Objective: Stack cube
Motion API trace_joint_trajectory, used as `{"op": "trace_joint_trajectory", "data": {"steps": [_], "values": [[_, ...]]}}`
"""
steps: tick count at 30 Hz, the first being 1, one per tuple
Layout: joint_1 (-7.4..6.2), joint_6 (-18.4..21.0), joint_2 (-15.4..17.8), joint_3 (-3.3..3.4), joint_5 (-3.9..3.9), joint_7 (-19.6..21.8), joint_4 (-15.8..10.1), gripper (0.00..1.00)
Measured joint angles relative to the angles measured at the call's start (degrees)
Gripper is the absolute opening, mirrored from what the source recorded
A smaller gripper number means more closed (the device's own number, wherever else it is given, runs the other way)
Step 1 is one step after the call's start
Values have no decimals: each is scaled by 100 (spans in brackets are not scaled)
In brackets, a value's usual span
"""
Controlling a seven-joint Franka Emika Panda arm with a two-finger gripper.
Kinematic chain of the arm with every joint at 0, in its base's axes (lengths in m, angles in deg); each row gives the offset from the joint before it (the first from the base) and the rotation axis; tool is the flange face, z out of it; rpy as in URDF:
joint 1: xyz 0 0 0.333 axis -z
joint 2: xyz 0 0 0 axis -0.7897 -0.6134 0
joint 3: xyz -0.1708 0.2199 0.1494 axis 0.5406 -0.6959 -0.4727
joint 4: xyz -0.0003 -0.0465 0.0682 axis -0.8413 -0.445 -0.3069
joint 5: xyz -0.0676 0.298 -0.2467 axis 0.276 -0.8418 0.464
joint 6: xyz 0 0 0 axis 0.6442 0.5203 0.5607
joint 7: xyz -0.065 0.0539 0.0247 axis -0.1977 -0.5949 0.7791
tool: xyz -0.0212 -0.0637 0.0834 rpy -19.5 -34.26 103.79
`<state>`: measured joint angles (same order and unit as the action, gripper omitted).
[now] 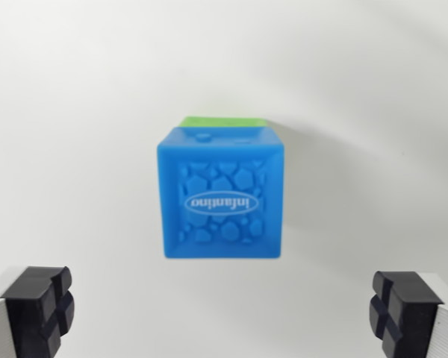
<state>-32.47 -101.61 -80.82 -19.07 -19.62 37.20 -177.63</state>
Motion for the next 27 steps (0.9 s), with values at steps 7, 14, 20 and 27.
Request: {"op": "trace_joint_trajectory", "data": {"steps": [7, 14, 20, 27], "values": [[0, 370, 304, 1, 6, 3, 73, 100], [0, 769, 571, 2, 12, 5, 204, 100], [0, 1113, 775, 2, 15, 7, 347, 100], [0, 1475, 953, 3, 17, 9, 532, 100]]}}
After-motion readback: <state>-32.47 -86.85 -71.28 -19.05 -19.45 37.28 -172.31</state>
